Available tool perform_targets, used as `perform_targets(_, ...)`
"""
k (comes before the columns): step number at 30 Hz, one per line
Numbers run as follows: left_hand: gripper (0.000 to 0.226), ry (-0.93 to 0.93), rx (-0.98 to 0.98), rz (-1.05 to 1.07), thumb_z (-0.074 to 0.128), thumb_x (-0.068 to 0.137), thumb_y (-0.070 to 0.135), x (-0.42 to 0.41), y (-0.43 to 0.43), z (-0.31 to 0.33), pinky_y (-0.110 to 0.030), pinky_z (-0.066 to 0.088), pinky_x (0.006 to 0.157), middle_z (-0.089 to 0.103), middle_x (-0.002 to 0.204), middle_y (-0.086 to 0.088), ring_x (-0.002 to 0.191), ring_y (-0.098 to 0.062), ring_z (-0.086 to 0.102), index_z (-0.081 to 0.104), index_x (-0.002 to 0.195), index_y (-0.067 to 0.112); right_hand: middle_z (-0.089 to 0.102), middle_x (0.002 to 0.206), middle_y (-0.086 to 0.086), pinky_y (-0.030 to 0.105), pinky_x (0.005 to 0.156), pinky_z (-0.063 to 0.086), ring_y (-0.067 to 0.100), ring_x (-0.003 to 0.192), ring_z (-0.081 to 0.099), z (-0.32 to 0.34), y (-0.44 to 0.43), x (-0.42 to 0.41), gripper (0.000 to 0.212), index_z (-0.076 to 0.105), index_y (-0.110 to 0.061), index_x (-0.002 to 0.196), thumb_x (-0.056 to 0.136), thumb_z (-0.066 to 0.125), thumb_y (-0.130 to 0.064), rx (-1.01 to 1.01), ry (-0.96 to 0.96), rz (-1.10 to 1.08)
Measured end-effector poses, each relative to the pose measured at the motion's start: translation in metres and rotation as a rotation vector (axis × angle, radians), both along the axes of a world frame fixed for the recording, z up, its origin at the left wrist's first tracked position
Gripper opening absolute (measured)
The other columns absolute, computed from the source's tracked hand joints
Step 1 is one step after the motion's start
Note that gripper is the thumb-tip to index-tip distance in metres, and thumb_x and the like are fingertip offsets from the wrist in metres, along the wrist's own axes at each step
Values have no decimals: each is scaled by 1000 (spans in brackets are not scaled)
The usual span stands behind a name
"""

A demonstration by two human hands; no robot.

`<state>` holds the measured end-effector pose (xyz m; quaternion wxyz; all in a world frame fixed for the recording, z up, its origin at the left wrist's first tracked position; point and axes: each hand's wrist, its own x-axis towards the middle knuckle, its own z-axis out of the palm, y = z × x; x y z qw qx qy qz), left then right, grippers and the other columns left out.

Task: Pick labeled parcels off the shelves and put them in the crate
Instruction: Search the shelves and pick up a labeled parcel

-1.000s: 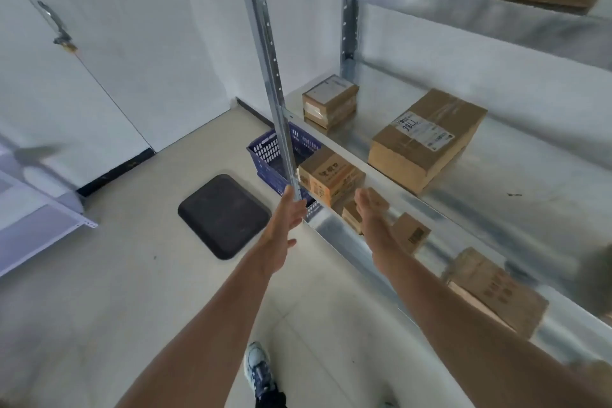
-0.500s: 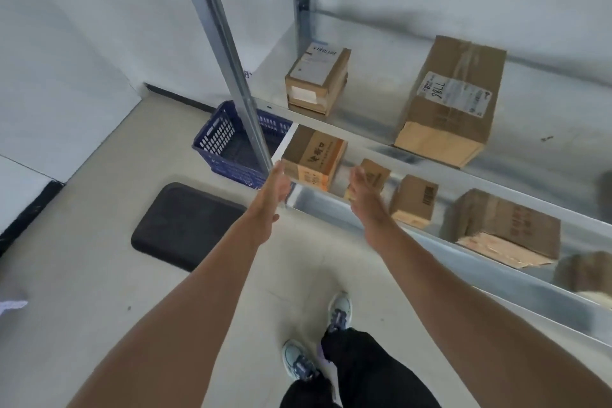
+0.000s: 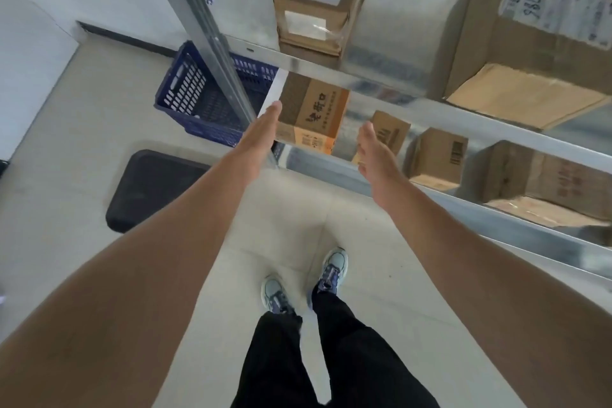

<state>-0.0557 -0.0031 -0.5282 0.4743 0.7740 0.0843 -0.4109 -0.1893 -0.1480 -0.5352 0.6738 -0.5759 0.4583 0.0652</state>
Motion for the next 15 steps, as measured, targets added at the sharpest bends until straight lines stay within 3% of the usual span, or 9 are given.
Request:
perform_targets(3,62,-18,6,-40,36,103,60,21,-6,-20,-46,27,117,52,141,1,123,-15,45,45,149,19,32,167,5,53,125,24,29,153,30,-21,-2,19,76,37,-27,156,97,32,-75,-24,69,-49)
perform_targets(5,61,-19,-1,-63,34,106,58,35,-10,-32,-43,26,117,50,139,2,122,-13,42,42,152,18,35,164,5,52,125,25,28,152,31,-32,-3,32,69,39,-27,153,101,32,-70,-45,69,-77)
perform_targets(7,62,-43,9,-117,31,106,59,48,-16,-42,-43,27,117,46,151,0,130,-16,43,40,154,20,52,144,1,51,125,24,28,149,36,-46,-6,43,47,54,-28,132,107,30,-60,-59,31,-103)
perform_targets(9,64,-64,26,-174,29,106,61,62,-25,-56,-46,25,118,35,163,-1,144,-23,37,34,158,24,58,120,-8,50,126,21,28,146,39,-60,-11,56,36,57,-34,109,110,27,-53,-67,0,-118)
perform_targets(10,64,-72,27,-196,28,106,61,70,-29,-64,-47,23,119,30,166,0,148,-26,32,31,159,26,58,130,-6,50,127,19,29,148,36,-69,-14,62,40,58,-32,116,110,25,-53,-70,-18,-111)
perform_targets(12,63,-88,13,-212,28,106,59,85,-36,-81,-47,21,120,26,168,-2,152,-26,27,29,160,27,40,161,6,51,127,14,29,154,26,-82,-17,76,55,49,-26,144,109,21,-57,-79,-18,-114)
perform_targets(15,66,-87,9,-191,31,106,60,105,-48,-103,-43,20,121,23,169,-5,153,-26,25,27,161,24,29,167,10,53,126,14,32,154,25,-101,-26,95,59,39,-25,152,108,20,-60,-108,32,-138)
